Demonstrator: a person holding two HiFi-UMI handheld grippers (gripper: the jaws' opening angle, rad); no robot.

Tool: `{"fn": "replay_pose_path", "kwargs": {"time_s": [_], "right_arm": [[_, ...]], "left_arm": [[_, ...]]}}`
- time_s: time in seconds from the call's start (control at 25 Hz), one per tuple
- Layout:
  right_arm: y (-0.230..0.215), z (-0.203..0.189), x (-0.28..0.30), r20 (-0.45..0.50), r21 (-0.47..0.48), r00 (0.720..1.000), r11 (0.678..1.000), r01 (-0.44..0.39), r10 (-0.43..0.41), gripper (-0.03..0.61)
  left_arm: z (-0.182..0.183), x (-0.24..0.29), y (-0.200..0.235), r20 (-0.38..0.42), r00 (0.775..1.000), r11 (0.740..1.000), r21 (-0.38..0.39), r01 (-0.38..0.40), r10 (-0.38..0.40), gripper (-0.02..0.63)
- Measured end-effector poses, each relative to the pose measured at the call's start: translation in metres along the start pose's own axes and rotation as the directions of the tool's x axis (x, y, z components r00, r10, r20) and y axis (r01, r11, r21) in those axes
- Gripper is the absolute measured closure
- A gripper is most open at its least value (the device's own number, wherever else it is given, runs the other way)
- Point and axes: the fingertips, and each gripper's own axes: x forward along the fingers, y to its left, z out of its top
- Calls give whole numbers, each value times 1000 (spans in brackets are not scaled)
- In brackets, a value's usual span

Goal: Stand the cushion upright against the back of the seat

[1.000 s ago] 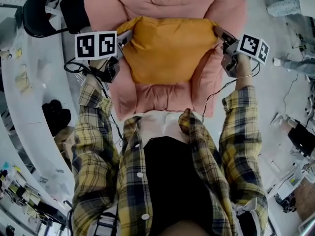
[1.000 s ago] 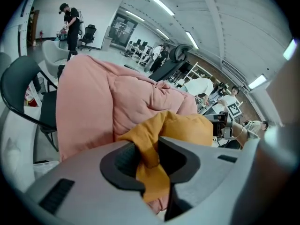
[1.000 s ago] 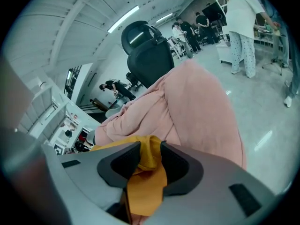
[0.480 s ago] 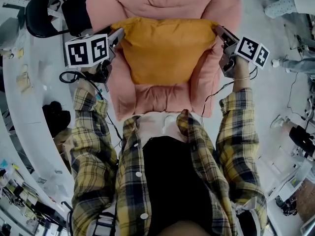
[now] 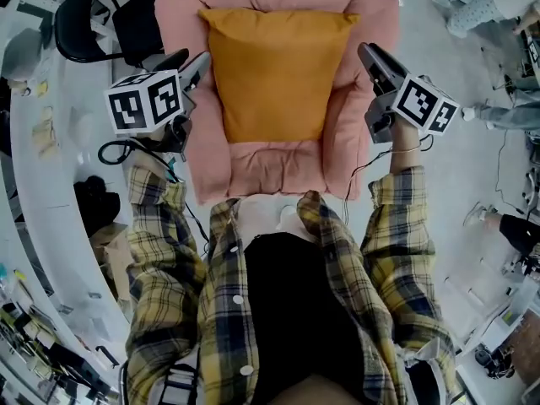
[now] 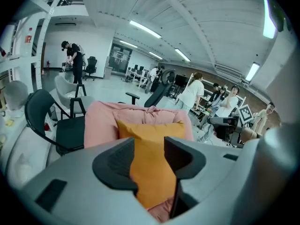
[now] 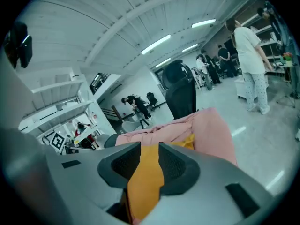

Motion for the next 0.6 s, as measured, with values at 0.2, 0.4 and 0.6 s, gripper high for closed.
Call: {"fn": "replay_pose_path", "kwargs": {"time_s": [0.2, 0.4, 0.6], "right_arm": [[58, -2, -40, 46, -132, 995, 988, -80, 87, 457], [100, -19, -104, 108, -197, 983, 972, -128, 151, 523], [131, -43, -178, 151, -245, 968, 956, -159, 200, 549]], "left_arm": [[0, -30, -70, 115, 991, 997, 17, 70, -72, 451], [-23, -68, -158, 204, 966, 987, 64, 151, -161, 539], [-58, -114, -239, 273, 932, 971, 68, 229, -239, 587]]}}
